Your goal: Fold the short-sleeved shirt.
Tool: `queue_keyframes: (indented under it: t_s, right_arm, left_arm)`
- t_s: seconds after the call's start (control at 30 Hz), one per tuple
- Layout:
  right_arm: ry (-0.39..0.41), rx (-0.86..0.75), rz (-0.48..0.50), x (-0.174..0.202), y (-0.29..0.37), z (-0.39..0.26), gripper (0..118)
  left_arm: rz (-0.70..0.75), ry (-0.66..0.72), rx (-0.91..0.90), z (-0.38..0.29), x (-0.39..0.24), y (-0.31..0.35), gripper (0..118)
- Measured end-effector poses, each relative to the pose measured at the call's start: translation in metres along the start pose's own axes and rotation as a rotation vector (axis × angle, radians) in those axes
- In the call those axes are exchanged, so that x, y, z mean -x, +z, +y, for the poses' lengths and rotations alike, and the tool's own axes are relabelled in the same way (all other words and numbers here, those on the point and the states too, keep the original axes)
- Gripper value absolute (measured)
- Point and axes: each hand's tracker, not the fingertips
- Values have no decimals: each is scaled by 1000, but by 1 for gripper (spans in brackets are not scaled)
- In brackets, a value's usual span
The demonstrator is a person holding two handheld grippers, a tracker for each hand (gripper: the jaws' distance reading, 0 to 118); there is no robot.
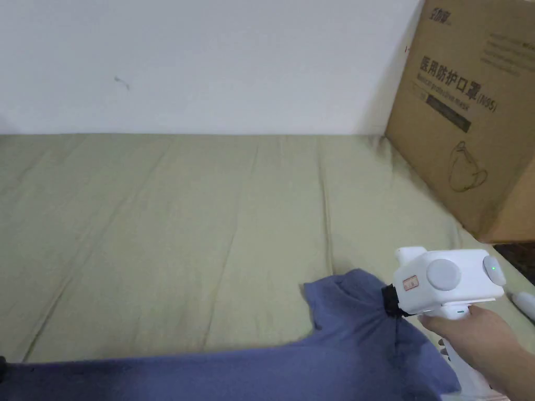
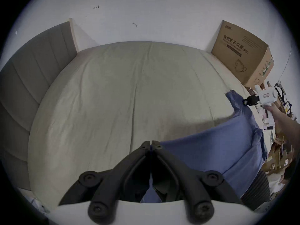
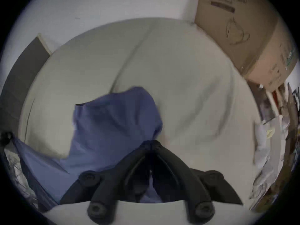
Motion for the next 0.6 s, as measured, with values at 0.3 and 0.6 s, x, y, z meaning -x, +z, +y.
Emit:
queue_keyframes:
  t_s: [0.3, 0.6]
  right_arm:
    - [-185, -356, 30, -19, 116, -1, 0]
    - [-203, -322, 31, -26, 191, -107, 0]
  left_arm:
    - [-61, 64, -250, 17, 8, 18, 0]
    - [-99, -77, -175, -13, 5, 53, 0]
